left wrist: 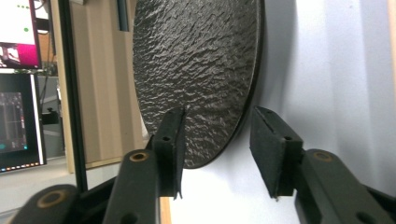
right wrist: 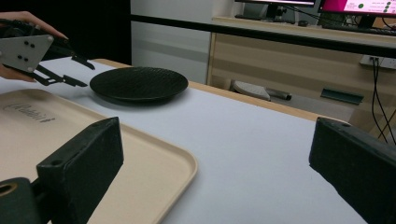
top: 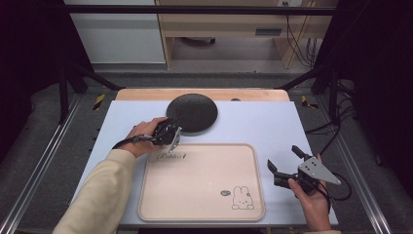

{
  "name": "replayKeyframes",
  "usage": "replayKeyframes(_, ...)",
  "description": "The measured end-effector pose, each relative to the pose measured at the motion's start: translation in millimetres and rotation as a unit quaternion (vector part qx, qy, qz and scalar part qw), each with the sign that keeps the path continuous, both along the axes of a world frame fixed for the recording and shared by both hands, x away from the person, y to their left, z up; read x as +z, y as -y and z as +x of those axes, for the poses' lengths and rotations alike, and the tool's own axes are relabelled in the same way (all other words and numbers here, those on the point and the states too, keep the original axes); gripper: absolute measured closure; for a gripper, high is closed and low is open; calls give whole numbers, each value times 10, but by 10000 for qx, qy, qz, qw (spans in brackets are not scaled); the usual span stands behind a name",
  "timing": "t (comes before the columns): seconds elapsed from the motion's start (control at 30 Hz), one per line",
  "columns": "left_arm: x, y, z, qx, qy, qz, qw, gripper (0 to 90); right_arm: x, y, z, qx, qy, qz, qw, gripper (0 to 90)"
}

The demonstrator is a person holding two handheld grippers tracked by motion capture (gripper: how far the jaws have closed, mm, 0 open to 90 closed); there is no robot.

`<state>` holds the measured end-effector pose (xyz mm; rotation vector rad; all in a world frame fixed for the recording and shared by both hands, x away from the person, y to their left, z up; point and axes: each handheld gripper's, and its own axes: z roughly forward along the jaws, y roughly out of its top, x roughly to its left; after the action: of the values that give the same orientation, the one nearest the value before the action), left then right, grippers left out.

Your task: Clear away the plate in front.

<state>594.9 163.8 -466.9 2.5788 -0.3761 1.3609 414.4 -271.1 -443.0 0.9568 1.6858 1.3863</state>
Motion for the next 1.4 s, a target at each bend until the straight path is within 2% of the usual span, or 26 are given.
replayKeyframes(0.17,-43,9,17,-32,15,111,9999,605,-1,12,2,-10,8,3,10000,34)
replayKeyframes(0.8,-146,71,57,-248,140,294,9992,690,-2,26,-3,-19,-5,15,10000,34)
replayKeyframes(1.4,-215,92,118,-267,216,193,9992,701,-13,24,-2,-27,-30,-9,10000,34)
